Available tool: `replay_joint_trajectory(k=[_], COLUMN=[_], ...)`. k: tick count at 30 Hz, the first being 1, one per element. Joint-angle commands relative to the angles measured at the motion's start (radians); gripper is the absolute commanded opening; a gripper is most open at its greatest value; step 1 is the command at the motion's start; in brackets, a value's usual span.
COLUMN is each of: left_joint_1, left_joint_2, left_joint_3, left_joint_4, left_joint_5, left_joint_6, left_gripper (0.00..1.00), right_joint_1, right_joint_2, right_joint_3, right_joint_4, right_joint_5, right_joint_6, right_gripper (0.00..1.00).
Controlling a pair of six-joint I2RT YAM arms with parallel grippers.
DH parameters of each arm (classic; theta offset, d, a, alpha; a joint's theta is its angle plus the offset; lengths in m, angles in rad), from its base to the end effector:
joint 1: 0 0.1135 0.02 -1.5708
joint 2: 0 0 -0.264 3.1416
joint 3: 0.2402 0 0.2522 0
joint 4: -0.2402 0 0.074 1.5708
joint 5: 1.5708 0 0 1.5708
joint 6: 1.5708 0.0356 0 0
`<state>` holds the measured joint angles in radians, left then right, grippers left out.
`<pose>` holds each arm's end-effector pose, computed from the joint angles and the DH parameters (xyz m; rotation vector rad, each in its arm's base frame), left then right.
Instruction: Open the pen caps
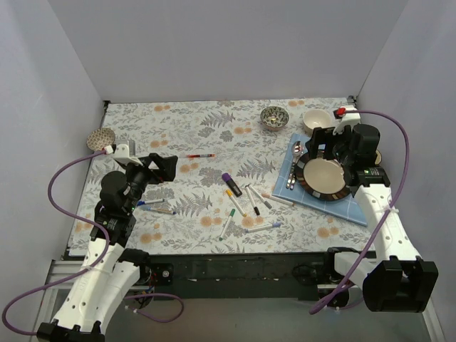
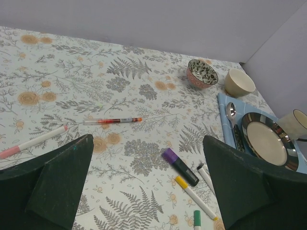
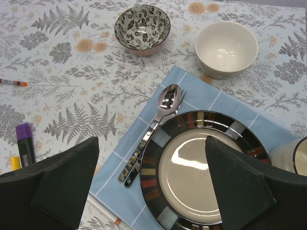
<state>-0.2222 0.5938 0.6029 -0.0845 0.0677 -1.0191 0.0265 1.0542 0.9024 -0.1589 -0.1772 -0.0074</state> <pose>0.1505 -0.0365 0.3152 -0.6259 1.6279 -0.9881 0.2444 0.0128 0.3320 -0.1533 1.8741 0.1797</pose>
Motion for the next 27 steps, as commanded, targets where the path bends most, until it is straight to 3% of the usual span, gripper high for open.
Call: replay_joint_trajectory(k=[1, 4, 5, 8, 9, 11, 15, 16, 20, 27], left_joint_1=[-0.006, -0.008, -0.008, -0.006, -0.008, -0.006, -0.006, -0.006, -0.006, -0.006], left_joint_2=[-0.005, 0.003, 0.004, 0.020, 0.024, 0.035, 0.047, 0.047, 0.046, 0.054], left_joint_3=[0.009, 0.011, 0.011, 0.009, 0.011, 0.014, 0.015, 0.015, 0.015, 0.015], left_joint_4=[0.011, 0.009, 0.011, 0.008, 0.008, 0.006, 0.002, 0.002, 0.000, 0.000], left_joint_5=[-0.012, -0.011, -0.008, -0.002, 0.000, 0.001, -0.003, -0.003, -0.006, -0.011], left_joint_6=[0.020, 0.020, 0.022, 0.024, 0.025, 0.030, 0.033, 0.036, 0.040, 0.044], left_gripper=[0.98, 0.98, 0.98, 0.98, 0.98, 0.98, 0.98, 0.98, 0.98, 0.98], right_joint_1=[-0.002, 0.001, 0.009, 0.156, 0.237, 0.298, 0.406, 0.423, 0.503, 0.631], right_joint_2=[0.030, 0.050, 0.056, 0.098, 0.111, 0.165, 0.295, 0.356, 0.524, 0.768], right_joint_3=[0.062, 0.044, 0.030, 0.036, 0.041, 0.061, 0.117, 0.131, 0.226, 0.400], right_joint_4=[0.038, 0.050, 0.058, -0.016, -0.046, -0.105, -0.085, -0.079, -0.065, -0.182], right_joint_5=[-0.091, -0.253, -0.404, -0.354, -0.360, -0.412, -0.449, -0.437, -0.222, -0.073], right_joint_6=[-0.037, -0.139, -0.272, -0.400, -0.508, -0.558, -0.455, -0.387, -0.199, -0.154], right_gripper=[0.98, 0.98, 0.98, 0.98, 0.98, 0.98, 0.98, 0.92, 0.79, 0.75])
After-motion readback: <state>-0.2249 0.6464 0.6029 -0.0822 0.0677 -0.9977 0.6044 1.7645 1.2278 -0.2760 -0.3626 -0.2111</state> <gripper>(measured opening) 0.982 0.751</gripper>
